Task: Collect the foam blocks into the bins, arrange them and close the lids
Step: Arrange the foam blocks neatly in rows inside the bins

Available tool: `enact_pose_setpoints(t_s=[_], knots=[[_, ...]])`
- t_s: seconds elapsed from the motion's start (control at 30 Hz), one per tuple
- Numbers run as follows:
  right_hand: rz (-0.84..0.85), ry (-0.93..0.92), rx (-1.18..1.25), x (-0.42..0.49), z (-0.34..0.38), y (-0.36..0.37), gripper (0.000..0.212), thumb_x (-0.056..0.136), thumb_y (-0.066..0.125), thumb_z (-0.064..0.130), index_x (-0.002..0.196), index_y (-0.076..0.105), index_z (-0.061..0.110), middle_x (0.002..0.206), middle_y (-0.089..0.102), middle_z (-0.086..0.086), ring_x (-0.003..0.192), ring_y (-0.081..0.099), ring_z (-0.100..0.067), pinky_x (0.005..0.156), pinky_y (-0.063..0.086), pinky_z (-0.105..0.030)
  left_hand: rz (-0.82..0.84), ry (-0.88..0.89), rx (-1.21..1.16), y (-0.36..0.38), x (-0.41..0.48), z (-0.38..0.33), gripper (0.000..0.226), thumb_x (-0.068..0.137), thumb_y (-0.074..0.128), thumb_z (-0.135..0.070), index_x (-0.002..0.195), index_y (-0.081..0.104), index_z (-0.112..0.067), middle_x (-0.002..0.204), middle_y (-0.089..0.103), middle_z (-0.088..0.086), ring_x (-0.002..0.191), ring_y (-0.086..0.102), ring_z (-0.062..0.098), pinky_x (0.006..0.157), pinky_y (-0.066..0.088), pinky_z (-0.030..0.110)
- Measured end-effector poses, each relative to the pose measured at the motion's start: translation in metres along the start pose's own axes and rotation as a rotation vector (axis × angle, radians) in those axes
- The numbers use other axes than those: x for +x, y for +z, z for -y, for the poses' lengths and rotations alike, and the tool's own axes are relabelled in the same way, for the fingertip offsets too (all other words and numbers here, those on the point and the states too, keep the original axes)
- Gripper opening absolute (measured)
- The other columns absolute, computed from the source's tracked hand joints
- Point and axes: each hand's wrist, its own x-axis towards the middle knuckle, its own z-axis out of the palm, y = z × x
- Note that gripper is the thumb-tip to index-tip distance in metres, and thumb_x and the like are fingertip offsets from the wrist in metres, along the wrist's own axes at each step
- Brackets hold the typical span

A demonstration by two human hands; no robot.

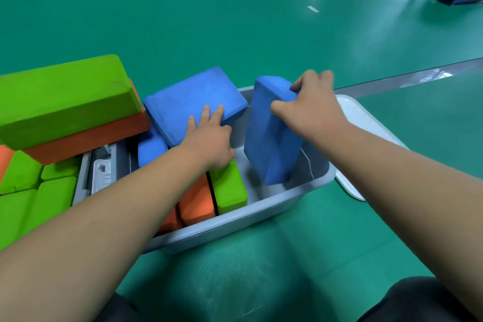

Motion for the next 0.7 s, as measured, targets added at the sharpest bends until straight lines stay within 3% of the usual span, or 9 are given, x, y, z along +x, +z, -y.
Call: enact_pose_setpoints(t_s=[0.07,0.23,0.3,0.4,0.47,0.57,0.63,0.7], knots=[[0.127,0.053,-0.072,-0.007,0.001,0.017,0.058,0.071,0.075,0.041,0.116,0.050,0.014,0.118,0.039,-0.005,0.075,0.056,-0.017,0.062,0.038,-0.032,-0.017,0.018,-0.006,-0.005,-0.001,0.005,0.052,0.095,0.056,-0.043,0.142,0.055,-0.020,0.174,-0.002,0.004,0.160,-0.001,0.033,0.125,0.013,0.061],[0.690,0.101,-0.552,-0.028,0.001,0.056,0.102,0.071,0.078,0.054,0.144,0.028,0.005,0.113,0.058,-0.012,0.095,0.060,-0.034,0.072,0.046,-0.038,-0.066,0.038,-0.081,-0.019,0.000,0.020,0.052,0.093,0.061,-0.035,0.140,0.059,-0.014,0.170,0.017,0.013,0.157,0.019,0.030,0.123,0.029,0.047],[0.842,0.064,-0.692,-0.036,-0.001,0.066,0.094,0.073,0.079,0.055,0.140,0.035,0.006,0.105,0.065,-0.013,0.088,0.066,-0.033,0.073,0.053,-0.039,-0.043,0.067,-0.057,-0.020,-0.001,0.024,0.056,0.093,0.061,-0.038,0.144,0.057,-0.015,0.171,0.014,0.014,0.157,0.018,0.031,0.124,0.028,0.046],[1.050,-0.014,-0.745,-0.044,-0.006,0.084,0.061,0.075,0.076,0.051,0.115,0.054,0.010,0.084,0.070,-0.010,0.068,0.069,-0.027,0.066,0.058,-0.036,-0.010,0.089,-0.023,-0.019,-0.004,0.032,0.056,0.094,0.061,-0.039,0.145,0.056,-0.018,0.174,0.007,0.011,0.159,0.014,0.029,0.124,0.028,0.048],[1.104,-0.032,-0.759,-0.045,-0.001,0.091,0.060,0.078,0.071,0.054,0.119,0.053,0.014,0.093,0.072,-0.010,0.074,0.070,-0.027,0.066,0.055,-0.035,-0.006,0.096,-0.023,-0.021,-0.007,0.033,0.055,0.093,0.062,-0.037,0.145,0.056,-0.018,0.173,0.009,0.011,0.158,0.017,0.030,0.123,0.030,0.048],[1.111,-0.105,-0.859,-0.033,0.012,0.096,0.058,0.091,0.059,0.058,0.128,0.060,0.014,0.122,0.065,-0.010,0.096,0.063,-0.030,0.082,0.045,-0.036,-0.089,0.094,-0.024,-0.025,-0.013,0.035,0.055,0.090,0.064,-0.031,0.141,0.053,-0.014,0.163,0.030,0.014,0.146,0.037,0.035,0.114,0.041,0.050],[1.064,-0.113,-0.870,-0.022,0.017,0.093,0.046,0.094,0.054,0.058,0.105,0.061,0.014,0.105,0.062,-0.006,0.092,0.062,-0.031,0.085,0.045,-0.037,-0.155,0.064,-0.027,-0.026,-0.019,0.037,0.055,0.086,0.066,-0.024,0.137,0.050,-0.012,0.147,0.042,0.014,0.132,0.046,0.037,0.105,0.047,0.051],[0.986,-0.054,-0.773,-0.008,0.018,0.086,0.043,0.093,0.054,0.054,0.086,0.055,0.012,0.083,0.059,-0.003,0.075,0.065,-0.027,0.075,0.052,-0.038,-0.185,0.023,-0.019,-0.025,-0.024,0.041,0.053,0.085,0.067,-0.021,0.133,0.048,-0.010,0.138,0.045,0.015,0.126,0.049,0.037,0.101,0.048,0.050]])
